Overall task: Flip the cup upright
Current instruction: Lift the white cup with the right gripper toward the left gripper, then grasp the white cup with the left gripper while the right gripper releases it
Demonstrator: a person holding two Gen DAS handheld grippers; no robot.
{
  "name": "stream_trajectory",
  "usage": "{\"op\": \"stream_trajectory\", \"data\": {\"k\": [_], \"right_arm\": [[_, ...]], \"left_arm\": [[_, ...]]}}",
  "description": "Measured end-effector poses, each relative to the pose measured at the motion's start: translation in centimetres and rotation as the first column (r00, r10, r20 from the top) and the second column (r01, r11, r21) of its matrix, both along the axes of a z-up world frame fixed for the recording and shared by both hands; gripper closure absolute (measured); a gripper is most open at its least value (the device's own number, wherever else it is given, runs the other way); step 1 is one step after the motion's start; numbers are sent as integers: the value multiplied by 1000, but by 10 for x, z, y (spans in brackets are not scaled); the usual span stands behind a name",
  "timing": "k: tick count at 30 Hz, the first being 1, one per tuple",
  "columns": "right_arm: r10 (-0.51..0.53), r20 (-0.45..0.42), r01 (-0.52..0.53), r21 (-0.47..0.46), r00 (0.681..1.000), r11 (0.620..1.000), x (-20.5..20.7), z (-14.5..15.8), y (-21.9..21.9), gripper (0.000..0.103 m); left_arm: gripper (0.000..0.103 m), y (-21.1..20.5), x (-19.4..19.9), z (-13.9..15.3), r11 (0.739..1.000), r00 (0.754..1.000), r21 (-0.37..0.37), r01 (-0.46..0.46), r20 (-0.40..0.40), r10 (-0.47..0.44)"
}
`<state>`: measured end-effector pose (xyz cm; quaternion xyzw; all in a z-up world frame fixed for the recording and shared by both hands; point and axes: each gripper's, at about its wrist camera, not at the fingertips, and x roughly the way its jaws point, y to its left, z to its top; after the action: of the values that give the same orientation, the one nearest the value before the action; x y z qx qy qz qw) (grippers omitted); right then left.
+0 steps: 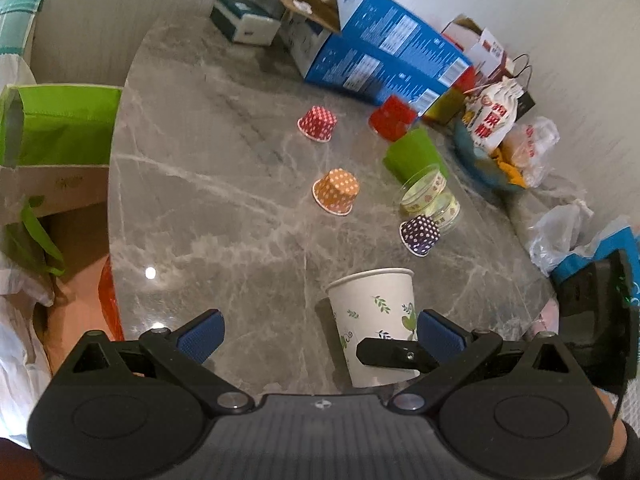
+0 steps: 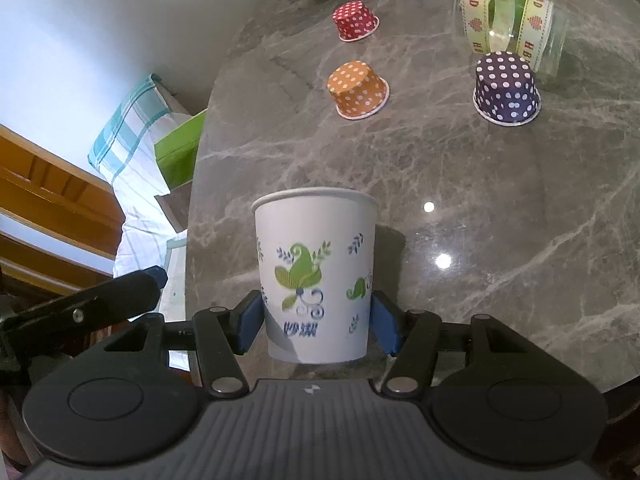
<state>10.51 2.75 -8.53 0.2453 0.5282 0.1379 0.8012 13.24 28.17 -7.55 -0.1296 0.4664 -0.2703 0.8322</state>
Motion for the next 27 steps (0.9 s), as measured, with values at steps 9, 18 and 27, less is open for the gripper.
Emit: {"op": "stream_trajectory", "data": {"k": [9,18,27], "right_arm": [[31,46,-31,-7,998,1000,-9,2,-4,36],[79,84,-79,-1,993,997,-19,5,-9,36],[116,101,-118,16,988,993,-22,6,-12,36]], "left_arm": [[0,-35,16,-3,1000,995,-4,31,-97,-31],[12,-78,26,-14,995,984,73,63,-169,-50],[35,-94,32,-17,988,986,149,33,-166,-8]]}}
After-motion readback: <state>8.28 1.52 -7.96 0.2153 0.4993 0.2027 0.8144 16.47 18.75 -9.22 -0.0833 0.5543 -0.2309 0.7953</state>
